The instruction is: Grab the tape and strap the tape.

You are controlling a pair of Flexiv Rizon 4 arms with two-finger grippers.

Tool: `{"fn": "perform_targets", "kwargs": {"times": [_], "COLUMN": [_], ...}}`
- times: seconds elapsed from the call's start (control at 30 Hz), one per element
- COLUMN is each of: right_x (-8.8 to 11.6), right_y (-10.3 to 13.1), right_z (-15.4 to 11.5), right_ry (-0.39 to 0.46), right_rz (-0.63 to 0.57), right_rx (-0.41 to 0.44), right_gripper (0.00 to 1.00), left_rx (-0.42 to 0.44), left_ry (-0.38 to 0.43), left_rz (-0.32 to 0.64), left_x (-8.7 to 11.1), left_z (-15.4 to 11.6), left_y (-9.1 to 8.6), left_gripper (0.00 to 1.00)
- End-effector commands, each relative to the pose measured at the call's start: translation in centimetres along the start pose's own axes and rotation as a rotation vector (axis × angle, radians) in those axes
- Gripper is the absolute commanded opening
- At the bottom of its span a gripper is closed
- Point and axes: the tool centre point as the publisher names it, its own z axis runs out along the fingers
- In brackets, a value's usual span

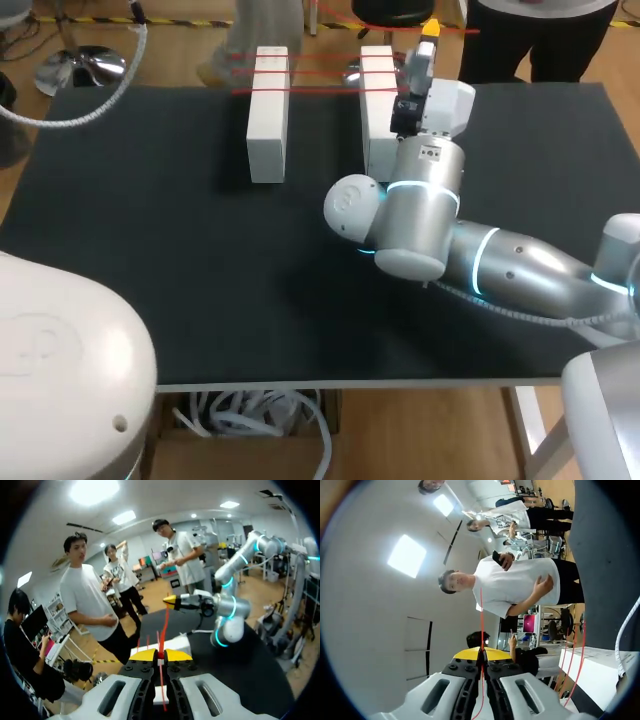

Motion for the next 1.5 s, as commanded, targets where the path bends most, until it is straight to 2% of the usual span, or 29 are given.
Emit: {"fn": "perform_targets", "kwargs": {"times": [0.03,0.17,0.5,0.8,0.97,1.1,1.5], "right_x": [-0.1,0.0,0.1,0.1,0.3,0.4,0.5], "right_y": [0.6,0.5,0.5,0.5,0.3,0.2,-0.1], "right_z": [-0.5,-0.7,-1.3,-1.4,-1.4,-1.3,-1.6], "right_ry": [0.007,0.013,0.023,0.039,0.046,0.055,0.065], "right_rz": [-0.004,-0.007,-0.028,-0.062,-0.070,-0.078,-0.095], "right_rx": [0.018,0.026,0.054,0.075,0.088,0.096,0.117], "right_gripper": [0.00,0.00,0.00,0.00,0.00,0.00,0.00], "left_rx": [-0.286,-0.329,-0.479,-0.551,-0.641,-0.752,-0.844], "left_ry": [0.108,0.126,0.215,0.215,0.209,0.221,0.284], "left_rz": [-0.024,-0.055,-0.031,-0.011,0.026,0.072,0.066], "left_x": [-0.8,-0.9,-0.5,0.1,0.2,0.3,0.4], "left_z": [-0.4,-0.5,-0.3,0.5,0.3,0.1,-0.1], "left_y": [-0.6,-0.7,-0.4,-0.5,-0.4,-0.3,-0.3], "left_gripper": [0.00,0.00,0.00,0.00,0.00,0.00,0.00]}}
